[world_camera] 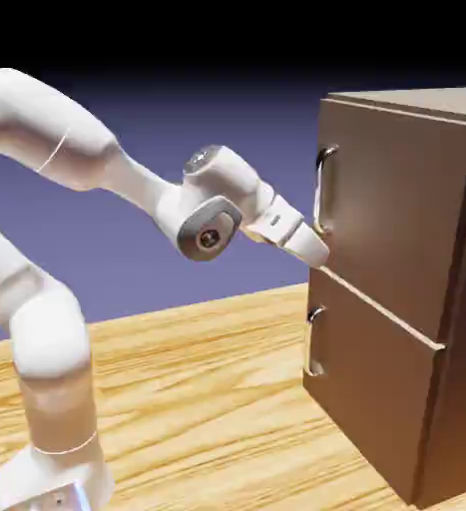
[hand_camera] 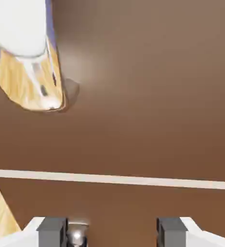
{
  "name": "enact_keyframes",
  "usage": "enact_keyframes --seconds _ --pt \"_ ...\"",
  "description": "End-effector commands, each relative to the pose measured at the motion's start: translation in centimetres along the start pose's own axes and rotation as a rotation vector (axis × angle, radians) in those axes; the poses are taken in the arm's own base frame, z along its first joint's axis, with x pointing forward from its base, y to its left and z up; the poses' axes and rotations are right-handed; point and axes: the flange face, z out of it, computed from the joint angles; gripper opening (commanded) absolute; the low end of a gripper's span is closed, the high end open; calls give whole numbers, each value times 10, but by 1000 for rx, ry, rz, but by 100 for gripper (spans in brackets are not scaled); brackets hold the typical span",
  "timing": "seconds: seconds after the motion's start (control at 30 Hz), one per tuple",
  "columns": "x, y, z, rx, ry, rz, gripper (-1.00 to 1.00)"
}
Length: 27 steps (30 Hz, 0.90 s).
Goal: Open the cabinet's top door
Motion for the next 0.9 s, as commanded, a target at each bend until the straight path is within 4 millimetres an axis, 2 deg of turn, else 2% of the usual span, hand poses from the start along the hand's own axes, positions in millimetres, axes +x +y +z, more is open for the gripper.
enact_keyframes --seconds 0.0,0.2,0.4,0.63,0.87 --pt "3 0 -6 4 10 15 0" --pt "18 0 -40 38 64 95 0" --pt "22 -2 -70 84 115 156 0" --pt "17 -6 -97 151 175 202 0" --pt "4 -14 -112 226 239 218 0"
